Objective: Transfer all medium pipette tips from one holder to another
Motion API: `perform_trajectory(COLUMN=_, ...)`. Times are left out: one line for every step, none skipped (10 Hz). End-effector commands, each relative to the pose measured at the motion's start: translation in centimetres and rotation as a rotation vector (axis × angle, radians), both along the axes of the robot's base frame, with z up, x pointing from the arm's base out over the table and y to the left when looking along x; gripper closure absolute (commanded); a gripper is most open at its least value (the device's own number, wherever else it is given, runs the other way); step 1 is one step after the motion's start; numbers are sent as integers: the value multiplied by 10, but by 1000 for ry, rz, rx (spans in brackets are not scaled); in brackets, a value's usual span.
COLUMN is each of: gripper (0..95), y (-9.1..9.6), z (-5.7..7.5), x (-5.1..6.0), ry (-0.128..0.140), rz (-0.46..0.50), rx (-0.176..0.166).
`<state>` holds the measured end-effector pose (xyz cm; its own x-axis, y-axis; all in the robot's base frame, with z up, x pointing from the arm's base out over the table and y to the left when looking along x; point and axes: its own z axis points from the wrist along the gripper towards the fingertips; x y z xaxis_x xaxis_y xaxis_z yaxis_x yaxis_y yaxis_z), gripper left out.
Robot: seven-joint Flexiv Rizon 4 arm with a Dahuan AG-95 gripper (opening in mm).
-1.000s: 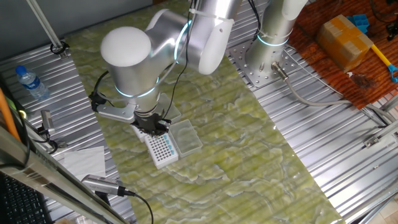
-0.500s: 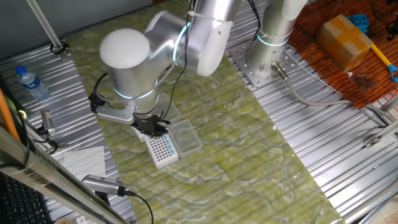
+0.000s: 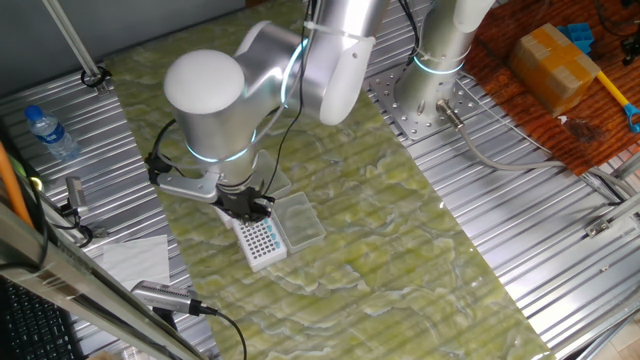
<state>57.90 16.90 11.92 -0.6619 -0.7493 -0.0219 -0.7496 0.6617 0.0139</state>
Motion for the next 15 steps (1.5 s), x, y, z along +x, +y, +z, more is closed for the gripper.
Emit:
perform_trajectory(gripper=950, y=-1, z=-3, x=0, ry=-10, rz=13, rx=0)
perform_trajectory(gripper=950, y=-2, z=-6, x=1, ry=-11, rz=29, rx=0)
perform_trajectory(gripper=950, y=-2, z=-7, x=1, ry=-11, rz=35, rx=-1)
perform_trajectory(gripper=570, y=-4, z=-10, x=1, ry=-12, rz=53, rx=-2)
perform_trajectory(gripper=570, y=-5, z=-11, x=0, ry=-15, rz=63, rx=-12)
perform_trajectory(gripper=570, y=-7, z=-12, x=-1, ry=-17, rz=69, rx=-11)
perform_trajectory(gripper=570, y=-9, z=-12, x=-2, ry=-19, rz=76, rx=-12)
perform_trajectory(gripper=570, y=-13, z=-11, x=-2, ry=-19, rz=96, rx=-18)
perform_trajectory(gripper=570, y=-13, z=-11, x=-2, ry=-19, rz=96, rx=-18)
perform_trajectory(gripper=570, y=-44, z=-11, x=2, ry=-21, rz=181, rx=-24)
perform_trajectory(gripper=570, y=-44, z=-11, x=2, ry=-21, rz=181, rx=-24)
perform_trajectory(gripper=570, y=-61, z=-14, x=3, ry=-25, rz=211, rx=-23)
perform_trajectory(gripper=570, y=-75, z=-16, x=5, ry=-28, rz=229, rx=-29)
perform_trajectory(gripper=570, y=-81, z=-16, x=6, ry=-27, rz=228, rx=-36)
perform_trajectory(gripper=570, y=-92, z=-18, x=11, ry=-26, rz=243, rx=-54)
